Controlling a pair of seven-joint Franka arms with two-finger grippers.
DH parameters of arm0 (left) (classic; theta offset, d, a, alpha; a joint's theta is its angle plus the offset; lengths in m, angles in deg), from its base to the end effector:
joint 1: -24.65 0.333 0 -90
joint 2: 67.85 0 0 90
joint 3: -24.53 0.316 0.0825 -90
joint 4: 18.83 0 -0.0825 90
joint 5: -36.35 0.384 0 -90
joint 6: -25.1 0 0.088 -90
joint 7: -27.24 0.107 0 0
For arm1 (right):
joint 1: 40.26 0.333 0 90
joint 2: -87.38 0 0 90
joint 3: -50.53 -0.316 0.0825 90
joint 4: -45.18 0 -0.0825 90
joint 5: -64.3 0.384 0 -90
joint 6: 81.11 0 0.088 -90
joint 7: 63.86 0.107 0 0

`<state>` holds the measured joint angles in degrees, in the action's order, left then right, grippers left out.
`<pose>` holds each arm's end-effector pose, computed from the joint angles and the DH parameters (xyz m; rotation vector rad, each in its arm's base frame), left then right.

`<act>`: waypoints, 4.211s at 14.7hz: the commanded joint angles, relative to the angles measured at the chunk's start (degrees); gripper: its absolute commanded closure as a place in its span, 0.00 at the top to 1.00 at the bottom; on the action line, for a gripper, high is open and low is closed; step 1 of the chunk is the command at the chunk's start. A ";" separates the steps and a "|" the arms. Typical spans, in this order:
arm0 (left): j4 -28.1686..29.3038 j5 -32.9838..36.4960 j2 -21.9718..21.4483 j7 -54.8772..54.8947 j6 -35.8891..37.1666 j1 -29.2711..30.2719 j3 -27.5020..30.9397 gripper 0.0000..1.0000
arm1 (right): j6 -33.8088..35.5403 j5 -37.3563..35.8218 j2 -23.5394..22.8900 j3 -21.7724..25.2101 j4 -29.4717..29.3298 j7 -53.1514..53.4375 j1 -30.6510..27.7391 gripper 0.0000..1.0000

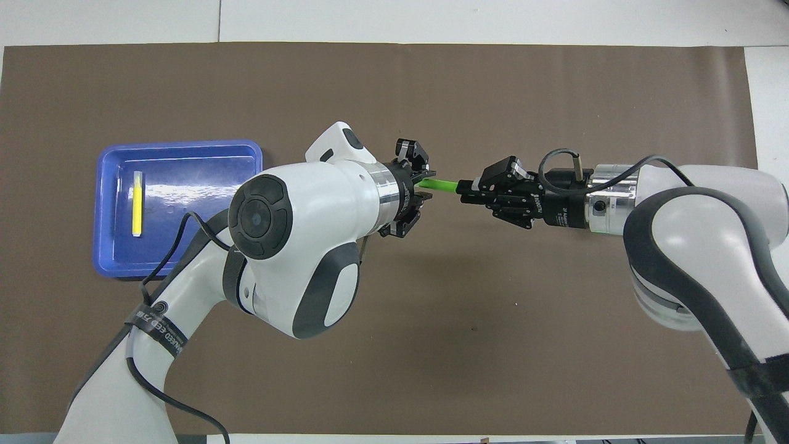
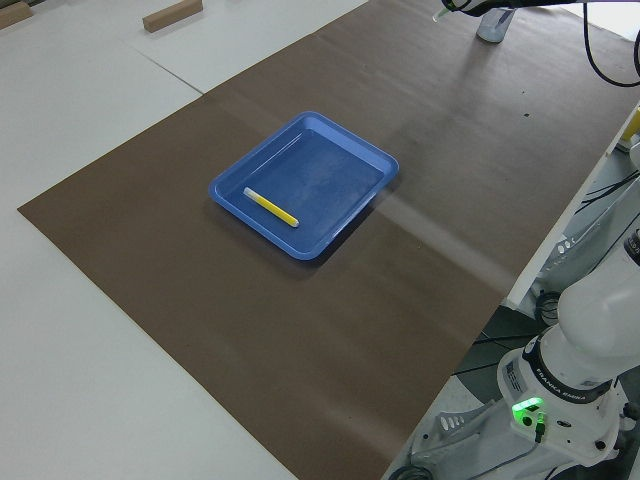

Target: Transfer and insert pens with both arms

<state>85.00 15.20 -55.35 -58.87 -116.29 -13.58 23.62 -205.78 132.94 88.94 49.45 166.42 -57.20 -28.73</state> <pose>0.5087 -0.4121 0.4675 2.2634 1.3259 -0.0824 0.5361 0.1562 0.4547 -2.0520 0.6280 0.1083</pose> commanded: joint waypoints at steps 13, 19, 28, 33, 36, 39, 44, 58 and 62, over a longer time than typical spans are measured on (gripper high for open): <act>13.15 6.21 -4.42 68.57 7.44 24.94 0.57 1.00 | 28.44 -70.39 -11.50 -0.15 -29.40 -43.21 -11.53 0.00; 14.91 10.59 -3.46 83.98 7.09 33.39 0.57 1.00 | 22.03 -73.65 -7.72 -0.15 -19.74 -46.90 -12.58 0.00; 15.00 15.93 0.32 98.94 4.29 42.00 0.57 1.00 | 15.51 -73.57 -4.64 -0.23 -11.55 -49.03 -13.99 0.65; 15.44 19.39 2.87 99.73 2.08 43.51 0.57 1.00 | 21.11 -67.71 -6.92 -0.24 -19.08 -48.77 -15.13 1.00; 17.20 19.39 2.35 99.38 1.99 43.51 0.57 0.61 | 24.56 -57.08 -7.11 -0.23 -21.83 -43.70 -14.96 1.00; 17.20 19.39 2.35 99.03 2.08 43.51 0.57 0.00 | 25.35 -47.23 -6.93 -1.19 -21.40 -29.13 -13.99 1.00; 16.50 19.39 2.26 94.57 2.96 42.28 0.39 0.00 | 23.60 -35.45 -6.05 -2.96 -19.12 -6.62 -9.95 1.00; -3.09 7.81 1.64 48.72 23.53 21.82 0.04 0.00 | 4.70 -12.49 0.02 -3.05 -2.85 3.09 -4.15 1.00; -8.28 3.76 2.61 28.69 21.26 14.26 0.04 0.00 | -1.34 -10.74 0.89 -3.05 0.04 2.39 -1.61 1.00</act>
<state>79.72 20.80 -53.75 -21.88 -95.06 3.66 22.70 -202.86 119.63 87.47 46.51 162.61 -54.51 -31.72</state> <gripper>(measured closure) 0.833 0.000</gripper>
